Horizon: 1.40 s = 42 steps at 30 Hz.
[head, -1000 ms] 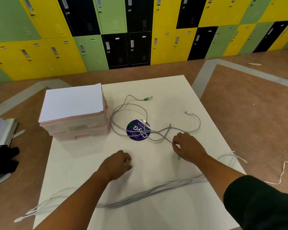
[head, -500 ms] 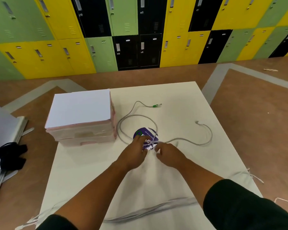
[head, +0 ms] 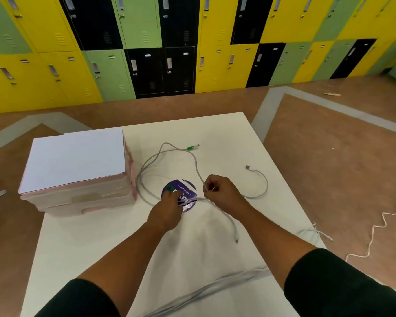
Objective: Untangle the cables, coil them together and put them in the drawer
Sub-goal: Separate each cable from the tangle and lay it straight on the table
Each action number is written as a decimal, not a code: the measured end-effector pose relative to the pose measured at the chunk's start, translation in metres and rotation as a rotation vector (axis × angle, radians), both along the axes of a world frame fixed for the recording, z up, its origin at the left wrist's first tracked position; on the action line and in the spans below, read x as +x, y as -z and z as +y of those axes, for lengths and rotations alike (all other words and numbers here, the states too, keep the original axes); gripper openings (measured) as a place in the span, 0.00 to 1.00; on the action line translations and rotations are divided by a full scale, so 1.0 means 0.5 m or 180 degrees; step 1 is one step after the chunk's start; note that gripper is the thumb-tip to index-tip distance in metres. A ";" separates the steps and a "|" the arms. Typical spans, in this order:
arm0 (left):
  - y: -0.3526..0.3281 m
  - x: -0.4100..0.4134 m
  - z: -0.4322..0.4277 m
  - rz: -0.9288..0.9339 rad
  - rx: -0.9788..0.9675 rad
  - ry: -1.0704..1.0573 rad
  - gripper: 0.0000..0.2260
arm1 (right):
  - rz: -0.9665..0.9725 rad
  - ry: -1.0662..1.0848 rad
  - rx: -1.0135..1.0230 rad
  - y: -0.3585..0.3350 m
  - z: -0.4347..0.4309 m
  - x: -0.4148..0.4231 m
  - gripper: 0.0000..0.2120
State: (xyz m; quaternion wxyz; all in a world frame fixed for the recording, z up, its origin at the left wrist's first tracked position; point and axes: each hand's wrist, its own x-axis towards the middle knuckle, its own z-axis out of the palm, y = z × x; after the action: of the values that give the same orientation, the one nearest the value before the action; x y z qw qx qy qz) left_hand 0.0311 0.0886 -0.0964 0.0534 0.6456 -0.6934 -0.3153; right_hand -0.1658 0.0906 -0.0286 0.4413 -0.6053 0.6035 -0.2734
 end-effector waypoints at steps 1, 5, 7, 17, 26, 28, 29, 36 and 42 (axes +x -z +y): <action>0.003 0.000 -0.003 -0.0134 -0.0010 0.0046 0.18 | -0.0022 0.0038 0.0010 -0.002 -0.002 -0.003 0.08; -0.001 -0.003 -0.013 -0.0300 -0.0213 0.0043 0.07 | 0.0024 0.0141 0.0112 0.001 -0.001 -0.012 0.08; -0.015 -0.008 -0.021 -0.0118 -0.0220 -0.0118 0.04 | 0.0089 0.0155 0.0121 0.002 0.002 -0.015 0.09; -0.155 -0.044 -0.059 0.1423 -0.0953 -0.0341 0.02 | 0.0481 0.0358 -0.0045 -0.020 -0.038 0.005 0.08; -0.202 -0.037 -0.062 0.2122 -0.1122 -0.0528 0.09 | -0.0309 0.0695 -0.0560 -0.129 -0.060 0.023 0.15; -0.209 -0.039 -0.046 0.2429 -0.0839 -0.0595 0.15 | -0.0613 0.0750 -0.0587 -0.147 -0.053 0.028 0.15; -0.214 -0.042 -0.037 0.2588 -0.0672 -0.0585 0.17 | -0.0817 0.0815 -0.0559 -0.152 -0.051 0.032 0.15; -0.238 -0.051 0.035 0.3135 0.0445 -0.0399 0.17 | -0.1336 0.0974 -0.0315 -0.159 -0.017 0.040 0.12; -0.227 -0.018 0.071 0.2672 0.0185 -0.0424 0.08 | -0.0876 0.1213 -0.0161 -0.130 0.012 0.009 0.19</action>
State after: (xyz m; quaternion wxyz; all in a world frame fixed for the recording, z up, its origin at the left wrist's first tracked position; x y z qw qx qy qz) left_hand 0.0221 0.1243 0.0170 0.3331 0.5059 -0.5592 -0.5660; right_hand -0.1614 0.0967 0.0366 0.4445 -0.4484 0.6339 -0.4467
